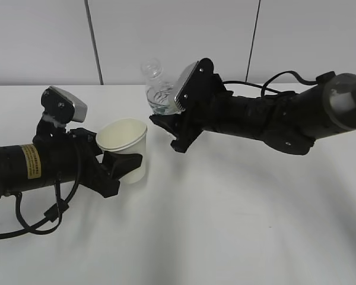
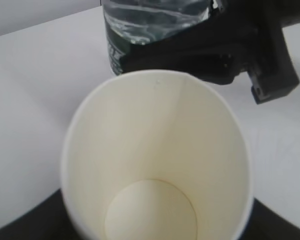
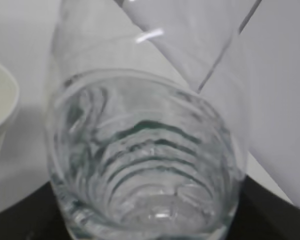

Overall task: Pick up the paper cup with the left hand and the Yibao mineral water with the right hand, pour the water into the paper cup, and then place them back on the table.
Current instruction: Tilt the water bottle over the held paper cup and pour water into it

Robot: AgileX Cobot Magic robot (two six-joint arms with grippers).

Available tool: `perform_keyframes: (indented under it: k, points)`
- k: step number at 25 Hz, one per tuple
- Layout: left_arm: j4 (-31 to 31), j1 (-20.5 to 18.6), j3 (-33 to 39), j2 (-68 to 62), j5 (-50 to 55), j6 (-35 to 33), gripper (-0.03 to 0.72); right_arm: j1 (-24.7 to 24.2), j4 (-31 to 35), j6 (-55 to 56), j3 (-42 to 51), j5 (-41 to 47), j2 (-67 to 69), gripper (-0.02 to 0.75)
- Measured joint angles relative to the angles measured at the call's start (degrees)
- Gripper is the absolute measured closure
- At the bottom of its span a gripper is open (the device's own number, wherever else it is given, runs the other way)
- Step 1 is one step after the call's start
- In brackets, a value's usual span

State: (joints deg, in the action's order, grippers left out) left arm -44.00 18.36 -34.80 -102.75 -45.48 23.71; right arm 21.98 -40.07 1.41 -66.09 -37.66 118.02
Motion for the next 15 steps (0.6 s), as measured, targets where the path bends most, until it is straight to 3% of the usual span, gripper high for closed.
perform_keyframes:
  k: [15]
  points:
    - [-3.4,0.0,0.0,0.0,2.2,0.1,0.276,0.0,0.0,-23.1,-0.1,0.2,2.3,0.26]
